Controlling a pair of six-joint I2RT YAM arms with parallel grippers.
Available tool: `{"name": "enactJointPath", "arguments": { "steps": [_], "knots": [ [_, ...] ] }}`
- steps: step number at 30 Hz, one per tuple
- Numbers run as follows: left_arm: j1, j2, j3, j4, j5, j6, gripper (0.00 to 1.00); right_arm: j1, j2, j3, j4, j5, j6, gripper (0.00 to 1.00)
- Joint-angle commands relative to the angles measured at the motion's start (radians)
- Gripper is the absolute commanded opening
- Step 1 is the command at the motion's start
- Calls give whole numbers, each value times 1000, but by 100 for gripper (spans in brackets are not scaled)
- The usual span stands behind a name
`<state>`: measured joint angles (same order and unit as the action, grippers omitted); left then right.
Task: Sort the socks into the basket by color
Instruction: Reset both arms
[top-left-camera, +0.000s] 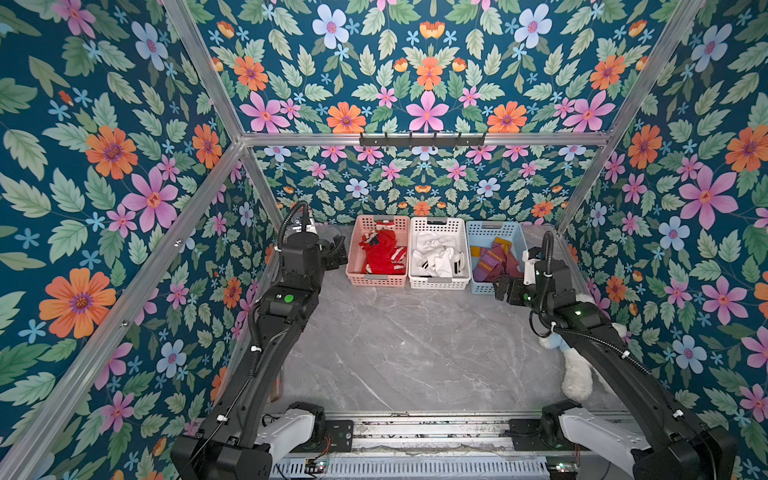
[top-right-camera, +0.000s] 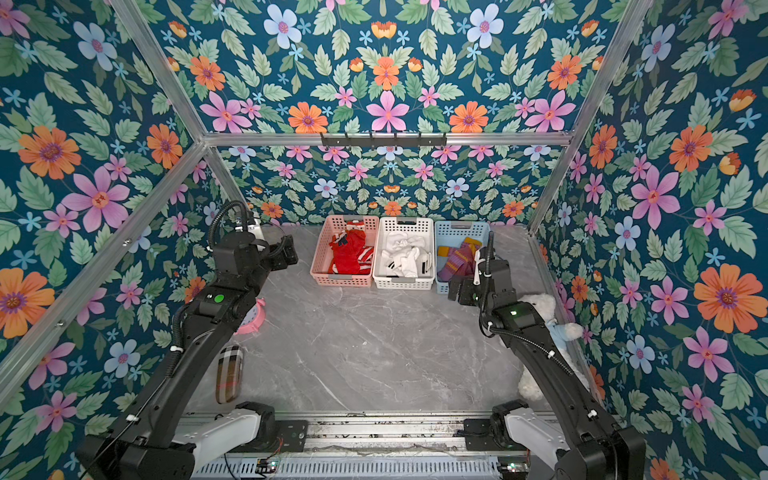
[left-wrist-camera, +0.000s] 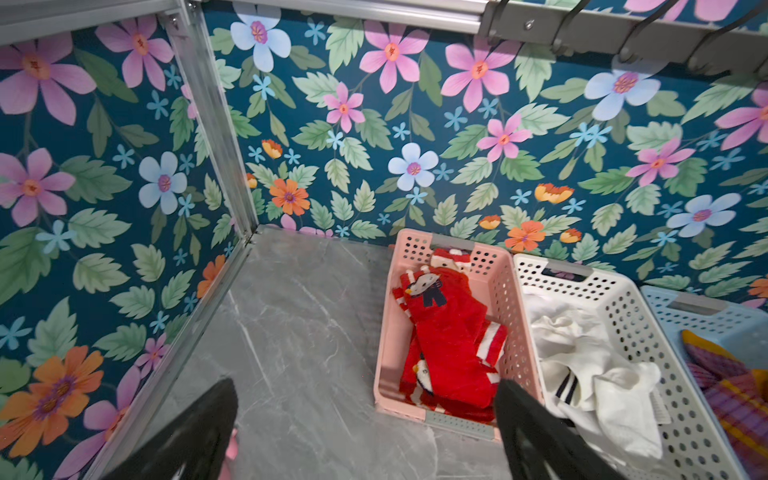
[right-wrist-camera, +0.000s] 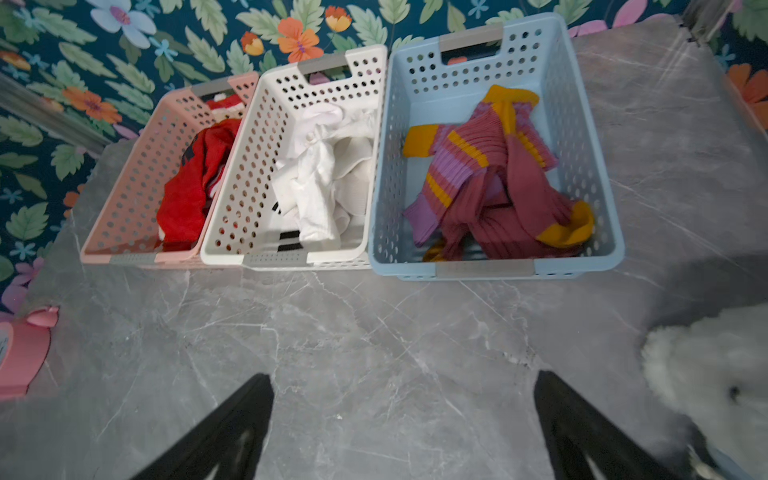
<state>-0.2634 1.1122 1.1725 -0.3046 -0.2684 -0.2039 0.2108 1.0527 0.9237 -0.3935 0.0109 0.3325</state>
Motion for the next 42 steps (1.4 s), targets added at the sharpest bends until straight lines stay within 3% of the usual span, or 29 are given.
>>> {"name": "enactJointPath", "arguments": {
  "steps": [1,3,7,9,11,15,19,22,25,30,37,42],
  "knots": [
    [0,16,19,-13,-87,12,99,-70,1,27,23,-58,26,99],
    [0,33,19,16,-91,60,99,-96,-5,38,23,-35,21,99],
    [0,50,-75,129,-245,17,99,-97,-24,7,55,213,-21,99],
    [2,35,-201,306,-157,141,99,-96,-32,-40,96,358,-35,99],
    [1,18,-344,494,-121,235,99,-97,-47,-102,164,424,-92,99],
    [3,18,-613,853,-186,300,99,-97,-79,-242,324,512,-115,99],
    [17,78,-743,1035,-142,292,99,-97,-106,-374,518,543,-161,99],
    [24,146,-822,1198,-150,295,99,-110,-106,-454,634,665,-141,99],
    [32,210,-875,1322,-136,317,99,-191,-92,-462,588,492,-60,99],
    [49,281,-927,1444,-105,309,99,-207,26,-409,494,445,-67,99],
    [75,412,-991,1677,-63,317,99,-207,74,-526,745,389,-153,99],
    [88,416,-983,1656,-42,306,99,-206,70,-581,867,362,-188,99]
  ]
}}
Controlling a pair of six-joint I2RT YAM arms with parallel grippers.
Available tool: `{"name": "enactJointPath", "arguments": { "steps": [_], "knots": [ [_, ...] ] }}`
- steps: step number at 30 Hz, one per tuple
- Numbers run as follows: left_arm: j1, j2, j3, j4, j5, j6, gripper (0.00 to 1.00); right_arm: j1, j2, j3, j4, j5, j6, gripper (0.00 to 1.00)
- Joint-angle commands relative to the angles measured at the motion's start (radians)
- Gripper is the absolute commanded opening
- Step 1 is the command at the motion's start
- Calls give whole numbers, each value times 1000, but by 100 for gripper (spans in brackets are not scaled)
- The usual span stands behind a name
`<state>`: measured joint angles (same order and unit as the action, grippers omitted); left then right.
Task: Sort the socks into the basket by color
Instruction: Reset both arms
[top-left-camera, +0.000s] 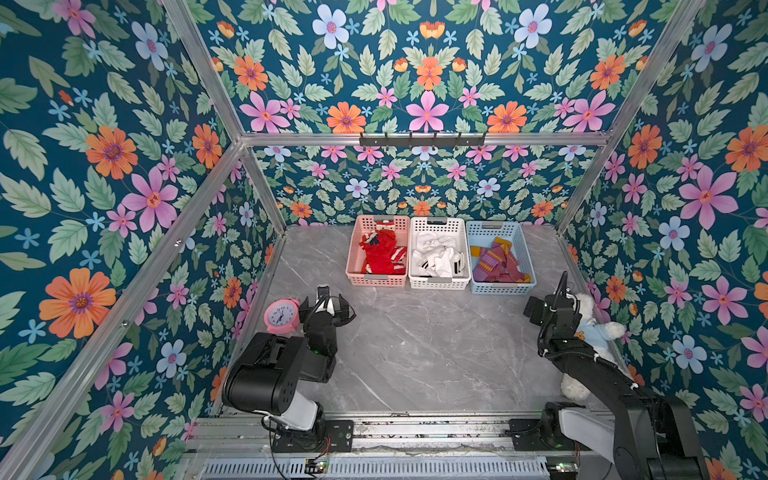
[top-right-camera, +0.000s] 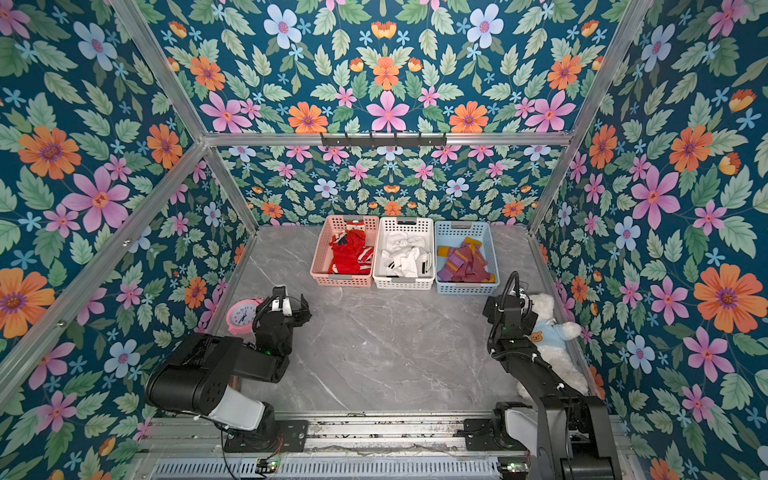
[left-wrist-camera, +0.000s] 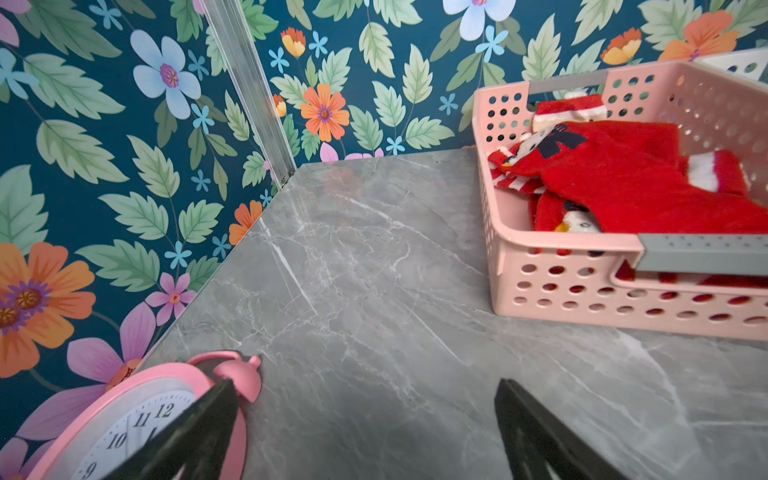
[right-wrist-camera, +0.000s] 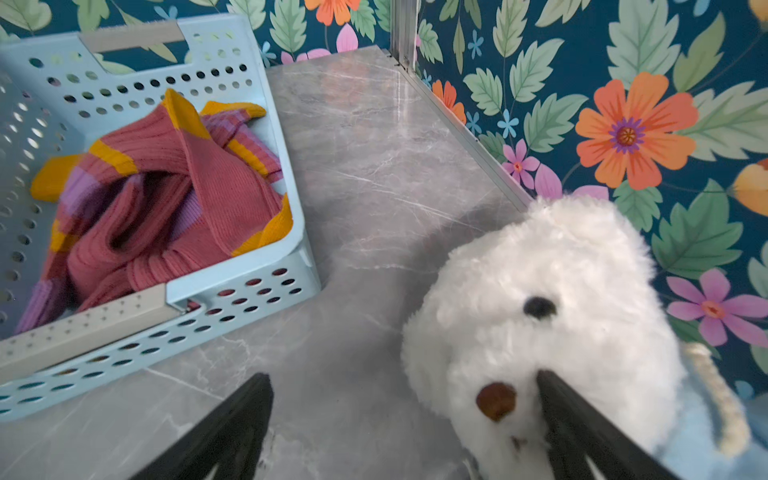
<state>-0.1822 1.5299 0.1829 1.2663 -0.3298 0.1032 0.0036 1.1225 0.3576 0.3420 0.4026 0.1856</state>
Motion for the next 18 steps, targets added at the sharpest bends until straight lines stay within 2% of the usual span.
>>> {"name": "enactJointPath", "arguments": {
  "steps": [1,7,10,12,14,15,18],
  "knots": [
    [12,3,15,77,24,-3,99,0,0,-29,164,-48,-55,99],
    [71,-2,78,-61,112,-50,99,0,-7,-124,385,-202,-116,99],
    [99,29,61,-2,157,-69,99,0,10,-137,418,-209,-121,99],
    [107,99,49,118,202,-46,99,0,32,-126,405,-208,-121,99],
    [109,55,61,0,216,-56,99,0,62,-130,460,-210,-112,99],
    [115,71,67,22,228,-56,99,0,77,-145,508,-225,-105,99],
    [122,63,75,-9,241,-62,99,-2,164,-179,654,-359,-151,99]
  ]
}}
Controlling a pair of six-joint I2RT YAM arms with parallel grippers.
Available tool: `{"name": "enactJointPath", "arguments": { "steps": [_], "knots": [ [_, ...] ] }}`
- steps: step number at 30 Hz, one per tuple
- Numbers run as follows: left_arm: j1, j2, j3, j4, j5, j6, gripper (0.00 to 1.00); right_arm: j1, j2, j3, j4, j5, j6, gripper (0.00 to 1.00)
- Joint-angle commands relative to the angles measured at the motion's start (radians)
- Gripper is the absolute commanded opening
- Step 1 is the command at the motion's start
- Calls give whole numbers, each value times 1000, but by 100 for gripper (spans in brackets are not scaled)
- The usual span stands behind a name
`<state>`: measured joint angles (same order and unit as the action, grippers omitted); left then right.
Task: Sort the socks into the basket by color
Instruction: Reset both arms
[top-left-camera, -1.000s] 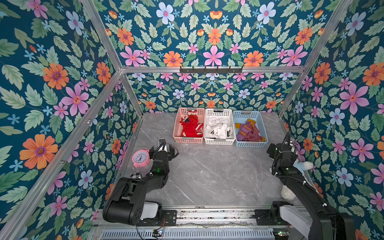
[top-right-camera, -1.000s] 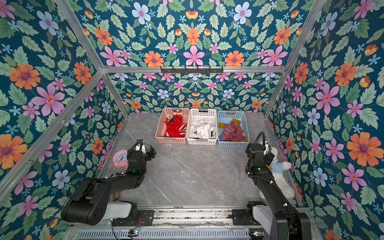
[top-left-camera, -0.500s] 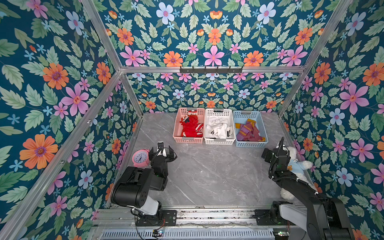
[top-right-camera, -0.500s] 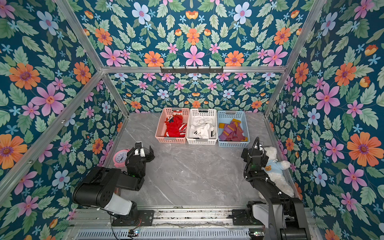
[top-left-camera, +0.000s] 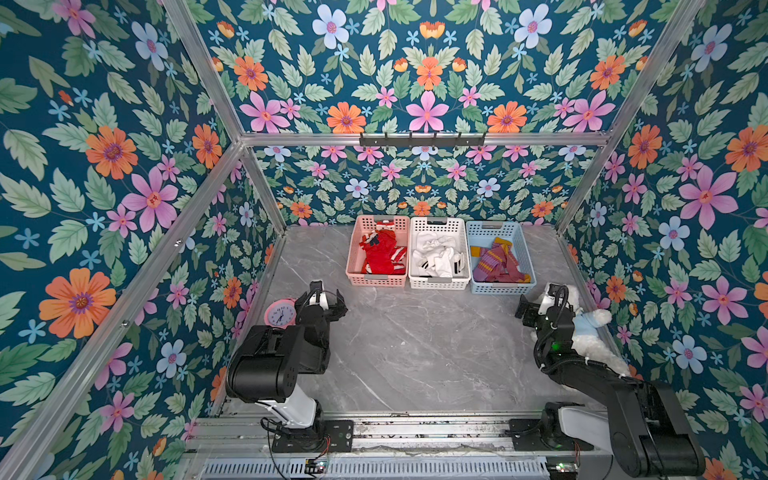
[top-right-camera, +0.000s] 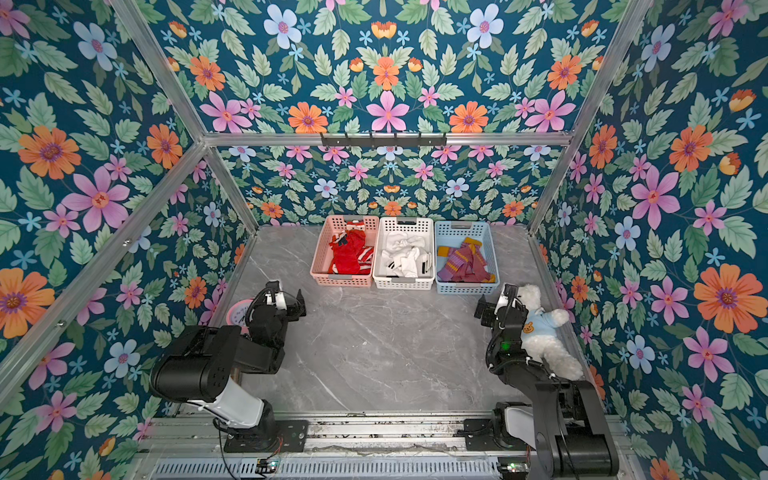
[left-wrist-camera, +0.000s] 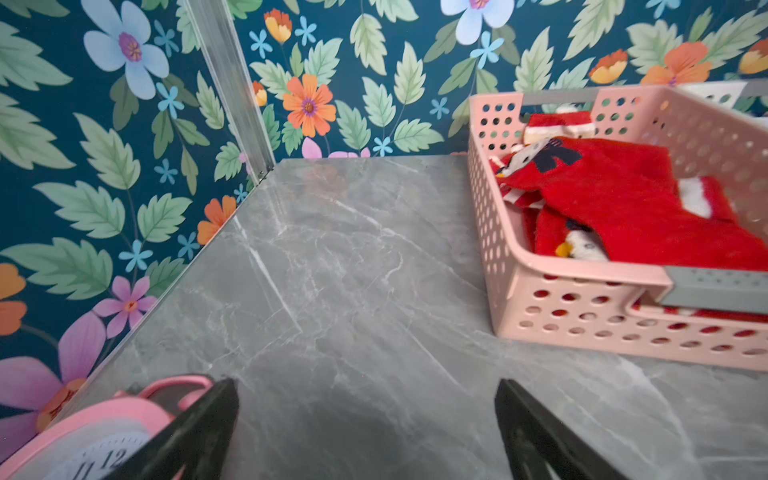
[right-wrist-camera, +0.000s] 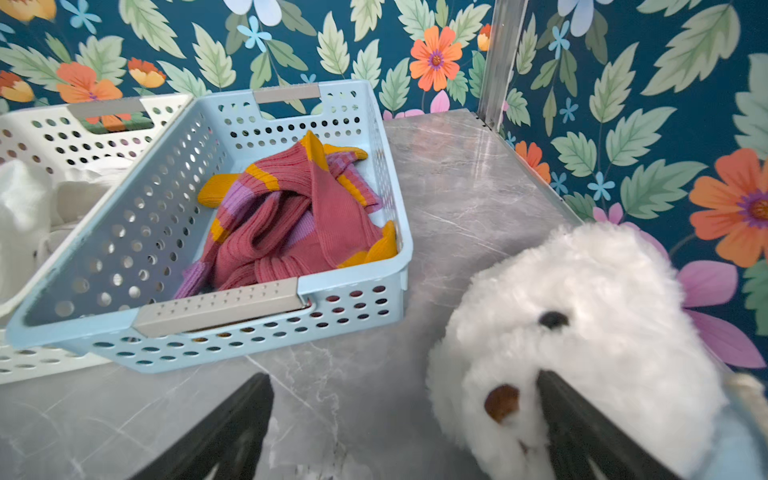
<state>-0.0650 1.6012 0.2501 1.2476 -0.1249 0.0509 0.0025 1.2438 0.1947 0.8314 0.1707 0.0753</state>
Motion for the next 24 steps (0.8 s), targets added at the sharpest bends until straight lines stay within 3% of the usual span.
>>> {"name": "enactJointPath", "arguments": {
  "steps": [1,3,4,6,9,11,24],
  "knots": [
    [5,-2,7,26,36,-10,99,-2,96,-22,231,-193,-65,99],
    [5,-3,5,27,23,-13,99,-3,222,-21,362,-338,-122,99],
    [5,-5,8,16,16,-16,99,-7,243,-28,416,-290,-96,99],
    [7,-2,11,15,14,-20,99,-24,179,-22,301,-294,-78,99],
    [9,-1,15,8,21,-22,99,-78,209,58,199,-474,-74,99],
    [11,-2,15,6,23,-23,99,-104,195,98,86,-483,-49,99],
    [16,-1,20,-2,34,-26,99,-107,209,93,124,-482,-44,99]
  ]
}}
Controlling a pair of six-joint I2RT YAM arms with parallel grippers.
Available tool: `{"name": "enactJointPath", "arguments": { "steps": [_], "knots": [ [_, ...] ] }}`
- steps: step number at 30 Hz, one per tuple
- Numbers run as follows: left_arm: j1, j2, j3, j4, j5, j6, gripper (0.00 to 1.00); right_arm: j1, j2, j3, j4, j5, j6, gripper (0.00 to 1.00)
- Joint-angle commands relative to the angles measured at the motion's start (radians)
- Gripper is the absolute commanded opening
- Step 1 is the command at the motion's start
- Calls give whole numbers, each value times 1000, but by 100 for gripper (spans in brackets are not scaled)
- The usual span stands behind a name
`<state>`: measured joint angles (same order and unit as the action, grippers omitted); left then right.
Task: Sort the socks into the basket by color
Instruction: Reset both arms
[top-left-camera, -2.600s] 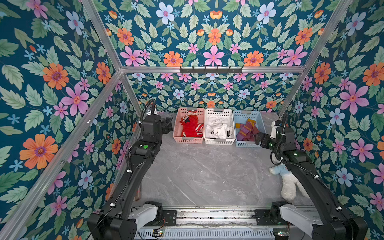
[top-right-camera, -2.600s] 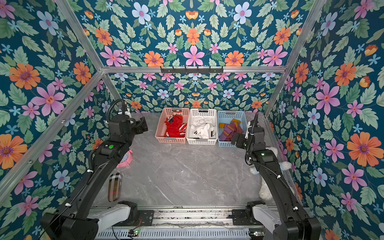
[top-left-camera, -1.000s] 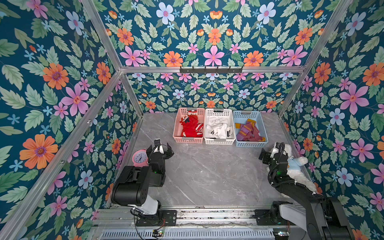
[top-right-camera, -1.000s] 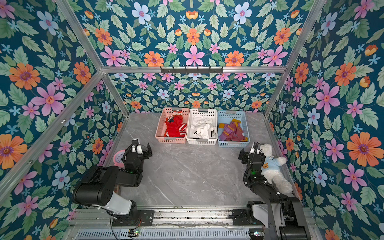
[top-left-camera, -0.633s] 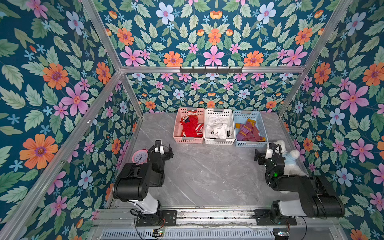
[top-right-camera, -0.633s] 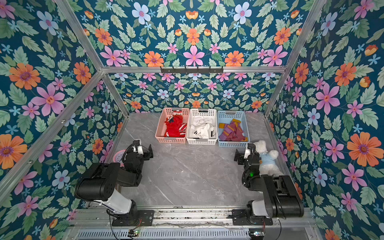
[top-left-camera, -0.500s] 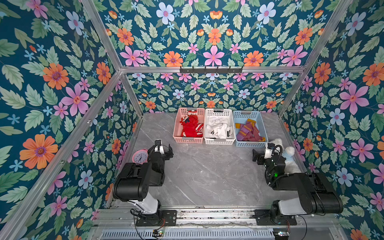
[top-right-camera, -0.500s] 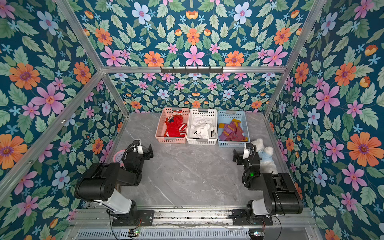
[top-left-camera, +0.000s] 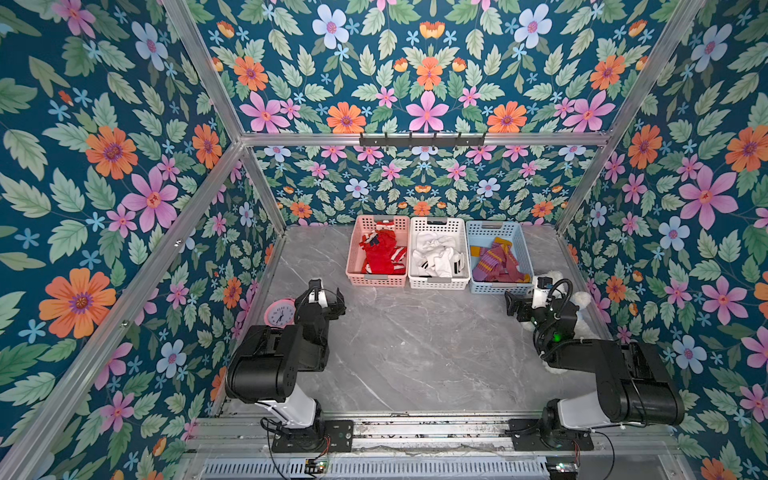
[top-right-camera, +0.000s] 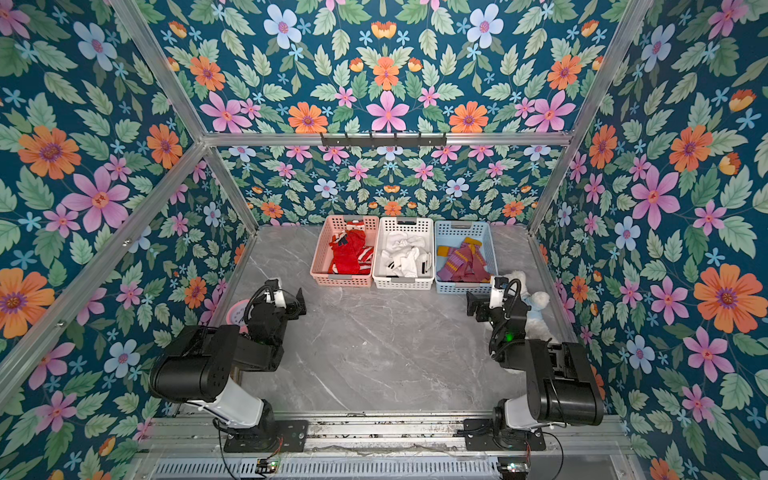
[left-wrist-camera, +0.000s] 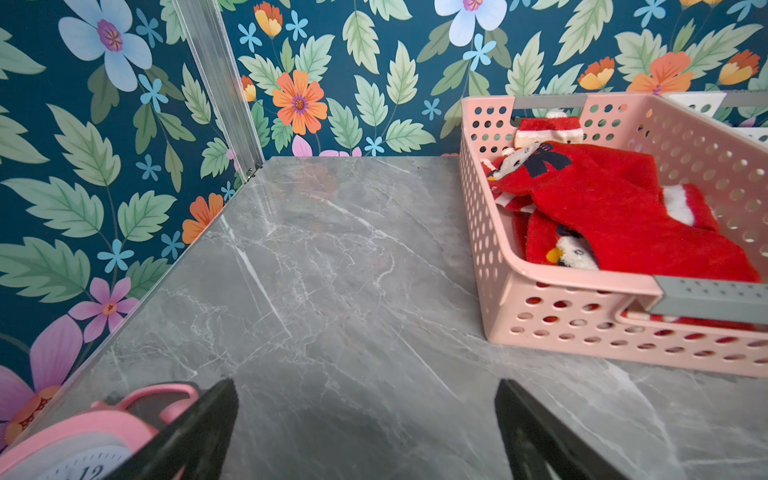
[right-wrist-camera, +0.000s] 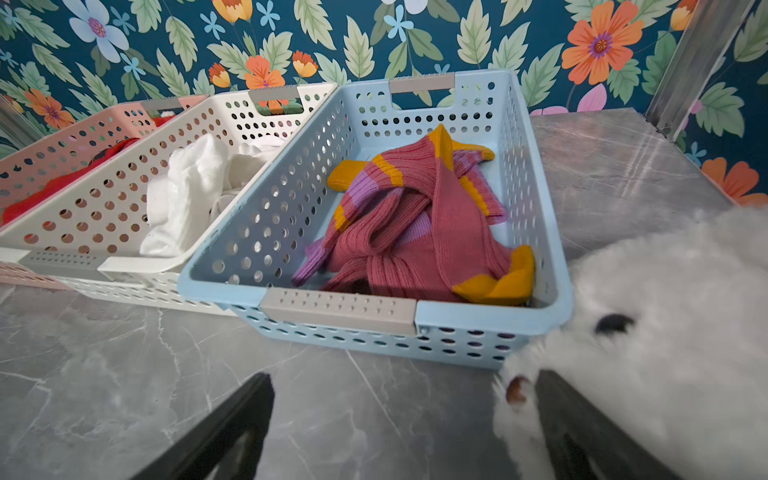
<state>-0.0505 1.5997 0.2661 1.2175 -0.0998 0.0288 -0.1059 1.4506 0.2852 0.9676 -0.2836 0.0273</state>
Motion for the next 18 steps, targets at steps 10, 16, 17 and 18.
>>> {"name": "enactJointPath", "arguments": {
  "steps": [10,16,17,18],
  "knots": [
    [1,0,4,28,10,-4,99,1,2,1,-12,-25,4,99],
    [1,0,4,28,10,-4,99,1,2,0,-12,-24,5,99],
    [1,0,4,27,10,-4,99,3,3,-1,-10,-22,3,99],
    [2,0,4,27,10,-4,99,2,2,4,-17,-22,3,99]
  ]
}}
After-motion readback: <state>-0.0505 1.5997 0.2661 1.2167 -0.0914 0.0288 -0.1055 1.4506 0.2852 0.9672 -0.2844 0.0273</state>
